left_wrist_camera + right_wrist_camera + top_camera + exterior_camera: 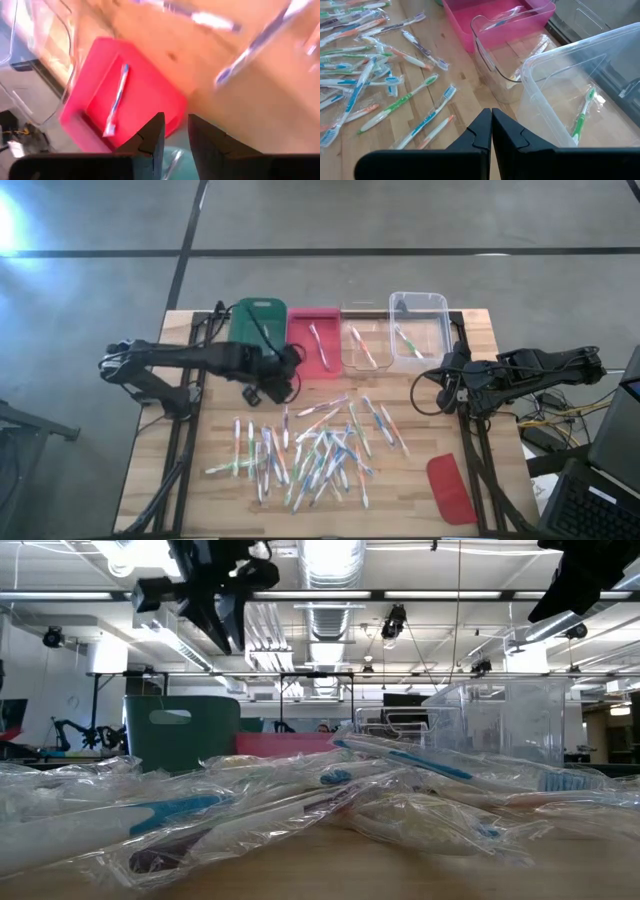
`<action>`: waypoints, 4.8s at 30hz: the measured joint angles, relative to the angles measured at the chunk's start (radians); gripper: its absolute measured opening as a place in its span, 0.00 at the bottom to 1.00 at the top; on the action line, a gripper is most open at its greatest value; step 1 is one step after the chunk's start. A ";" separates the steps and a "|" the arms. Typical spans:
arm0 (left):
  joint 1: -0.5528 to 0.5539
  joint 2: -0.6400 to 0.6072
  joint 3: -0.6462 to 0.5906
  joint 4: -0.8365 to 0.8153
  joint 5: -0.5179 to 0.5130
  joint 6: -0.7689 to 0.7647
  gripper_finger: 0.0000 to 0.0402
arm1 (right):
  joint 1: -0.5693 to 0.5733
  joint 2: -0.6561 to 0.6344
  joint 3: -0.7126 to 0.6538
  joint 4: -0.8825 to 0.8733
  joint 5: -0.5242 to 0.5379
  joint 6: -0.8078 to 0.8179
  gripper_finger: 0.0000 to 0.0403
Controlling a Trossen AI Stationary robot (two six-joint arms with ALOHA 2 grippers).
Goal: Pick & Place Toothbrushes
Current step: Put the green toothbrush into the white bin
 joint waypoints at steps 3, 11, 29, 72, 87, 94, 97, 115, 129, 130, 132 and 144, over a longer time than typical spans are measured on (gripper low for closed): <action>-0.050 0.000 0.000 0.000 0.000 -0.157 0.22 | 0.000 0.000 0.000 0.000 0.000 0.000 0.02; -0.115 0.000 0.000 0.000 0.001 -0.661 0.22 | 0.000 0.000 0.000 0.033 0.000 0.000 0.02; -0.206 -0.035 -0.267 0.670 -0.039 -0.961 0.22 | 0.000 0.158 0.000 0.609 -0.085 -0.159 0.02; -0.230 -0.701 -0.673 1.066 -0.061 -0.692 0.22 | 0.091 1.001 0.565 0.001 -0.124 0.584 0.02; -0.229 -0.663 -0.673 1.067 -0.061 -0.712 0.22 | 0.177 1.079 0.563 -0.083 -0.134 0.782 0.02; -0.229 -0.663 -0.673 1.067 -0.061 -0.714 0.22 | 0.179 1.088 0.560 -0.075 -0.130 0.841 0.02; -0.229 -0.664 -0.673 1.067 -0.061 -0.715 0.22 | 0.180 1.098 0.559 -0.060 -0.127 0.849 0.02; -0.230 -0.663 -0.673 1.037 -0.061 -0.740 0.22 | 0.179 1.231 0.540 0.026 -0.166 0.843 0.32; -0.229 -0.663 -0.673 1.037 -0.061 -0.739 0.22 | 0.181 1.358 0.539 0.063 -0.213 0.865 0.48; -0.229 -0.663 -0.673 1.037 -0.061 -0.739 0.22 | 0.181 1.370 0.539 0.067 -0.226 0.865 0.48; -0.229 -0.663 -0.673 1.036 -0.061 -0.740 0.22 | 0.181 1.392 0.539 0.074 -0.248 0.865 0.49; -0.229 -0.663 -0.673 1.036 -0.061 -0.740 0.22 | 0.181 1.429 0.541 0.086 -0.267 0.854 0.40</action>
